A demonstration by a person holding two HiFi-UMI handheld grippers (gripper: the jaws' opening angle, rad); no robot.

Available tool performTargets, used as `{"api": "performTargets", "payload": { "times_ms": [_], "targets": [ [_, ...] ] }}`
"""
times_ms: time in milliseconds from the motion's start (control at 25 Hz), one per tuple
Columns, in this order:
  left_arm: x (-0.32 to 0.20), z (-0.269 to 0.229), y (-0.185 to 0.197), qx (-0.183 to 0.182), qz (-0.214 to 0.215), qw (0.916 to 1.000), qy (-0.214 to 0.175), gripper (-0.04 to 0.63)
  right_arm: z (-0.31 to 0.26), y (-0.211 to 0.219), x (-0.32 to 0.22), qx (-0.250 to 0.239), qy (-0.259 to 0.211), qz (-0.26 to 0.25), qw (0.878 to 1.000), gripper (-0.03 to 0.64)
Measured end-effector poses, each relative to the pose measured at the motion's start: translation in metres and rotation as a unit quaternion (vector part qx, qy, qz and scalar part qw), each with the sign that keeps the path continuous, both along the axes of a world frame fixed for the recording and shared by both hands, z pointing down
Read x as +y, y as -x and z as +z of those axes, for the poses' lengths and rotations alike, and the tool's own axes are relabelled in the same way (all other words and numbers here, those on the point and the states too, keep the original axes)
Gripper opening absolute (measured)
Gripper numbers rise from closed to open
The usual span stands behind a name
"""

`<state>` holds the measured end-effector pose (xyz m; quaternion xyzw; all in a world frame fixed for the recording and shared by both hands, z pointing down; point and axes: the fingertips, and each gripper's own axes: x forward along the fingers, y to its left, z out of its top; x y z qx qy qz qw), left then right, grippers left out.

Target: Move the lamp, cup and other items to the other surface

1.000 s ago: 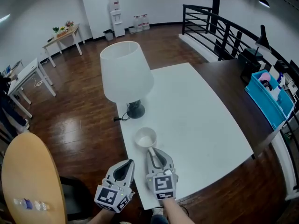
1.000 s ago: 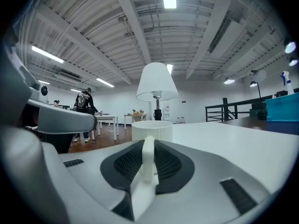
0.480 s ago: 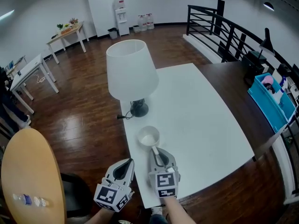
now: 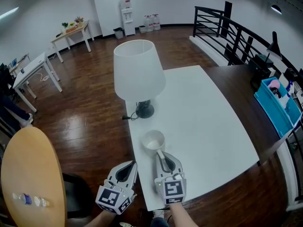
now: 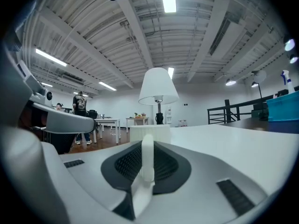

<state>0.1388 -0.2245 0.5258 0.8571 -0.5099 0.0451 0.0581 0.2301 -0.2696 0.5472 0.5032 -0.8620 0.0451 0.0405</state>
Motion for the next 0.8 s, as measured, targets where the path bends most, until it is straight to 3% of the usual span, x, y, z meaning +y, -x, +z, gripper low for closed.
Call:
{"api": "performTargets", "payload": {
  "times_ms": [240,480,640,800],
  "targets": [
    [0.000,0.000,0.001,-0.002,0.001,1.0000,-0.001,0.011,-0.017,-0.003,0.003,-0.018,-0.017,-0.001,1.000,0.034],
    [-0.003,-0.011,0.016,-0.003,-0.017,0.9998,-0.010,0.011,-0.052,0.022,0.004,-0.029,-0.047,-0.041,0.998,0.034],
    [0.000,-0.029,0.058,-0.005,-0.057,0.9981,-0.024,0.011,-0.073,0.069,0.008,-0.045,-0.074,-0.087,0.992,0.033],
    [0.021,-0.048,0.126,-0.015,-0.108,0.9933,-0.039,0.011,-0.091,0.145,0.027,-0.058,-0.066,-0.154,0.984,0.032]
  ]
}}
